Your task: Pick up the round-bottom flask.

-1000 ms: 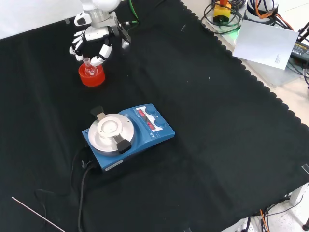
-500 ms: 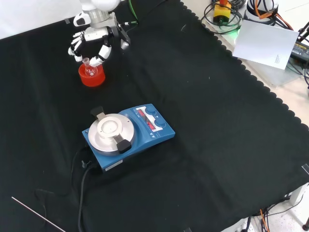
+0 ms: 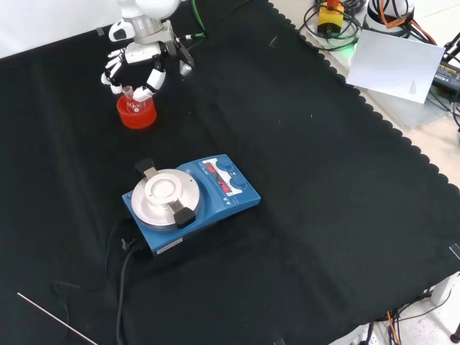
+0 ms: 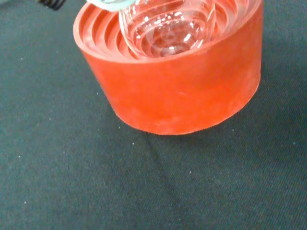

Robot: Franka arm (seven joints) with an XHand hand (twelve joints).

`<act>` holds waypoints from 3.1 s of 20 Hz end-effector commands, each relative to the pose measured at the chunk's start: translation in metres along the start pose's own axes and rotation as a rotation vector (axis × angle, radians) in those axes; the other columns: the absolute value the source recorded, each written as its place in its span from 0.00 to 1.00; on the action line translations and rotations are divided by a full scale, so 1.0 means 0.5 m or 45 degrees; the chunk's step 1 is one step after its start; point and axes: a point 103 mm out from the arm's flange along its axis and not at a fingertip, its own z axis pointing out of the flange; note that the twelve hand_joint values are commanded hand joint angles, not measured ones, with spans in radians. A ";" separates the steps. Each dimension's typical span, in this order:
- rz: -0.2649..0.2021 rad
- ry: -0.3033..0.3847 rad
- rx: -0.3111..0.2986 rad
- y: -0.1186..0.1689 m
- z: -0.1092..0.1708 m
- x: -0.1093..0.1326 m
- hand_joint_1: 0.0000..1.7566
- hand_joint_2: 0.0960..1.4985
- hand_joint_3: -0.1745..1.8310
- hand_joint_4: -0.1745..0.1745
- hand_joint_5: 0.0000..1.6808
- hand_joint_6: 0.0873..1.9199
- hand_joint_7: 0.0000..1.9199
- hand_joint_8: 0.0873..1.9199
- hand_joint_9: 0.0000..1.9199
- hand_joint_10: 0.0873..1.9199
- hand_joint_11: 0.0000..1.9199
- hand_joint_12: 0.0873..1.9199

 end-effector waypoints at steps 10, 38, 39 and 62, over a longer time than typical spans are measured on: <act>0.017 0.002 -0.106 -0.002 -0.016 -0.004 0.58 0.64 0.23 0.90 0.57 0.55 0.23 0.31 0.31 0.30 0.11 0.67; -0.123 -0.034 -0.042 -0.006 0.017 0.047 0.53 0.36 0.42 0.38 0.36 0.40 0.16 0.32 0.24 0.33 0.05 0.69; -0.122 -0.035 -0.040 -0.005 0.017 0.048 0.53 0.37 0.42 0.39 0.36 0.40 0.16 0.32 0.24 0.33 0.05 0.69; -0.099 -0.019 -0.065 0.012 0.016 0.039 0.57 0.64 0.10 0.64 0.55 0.43 0.22 0.31 0.31 0.29 0.10 0.67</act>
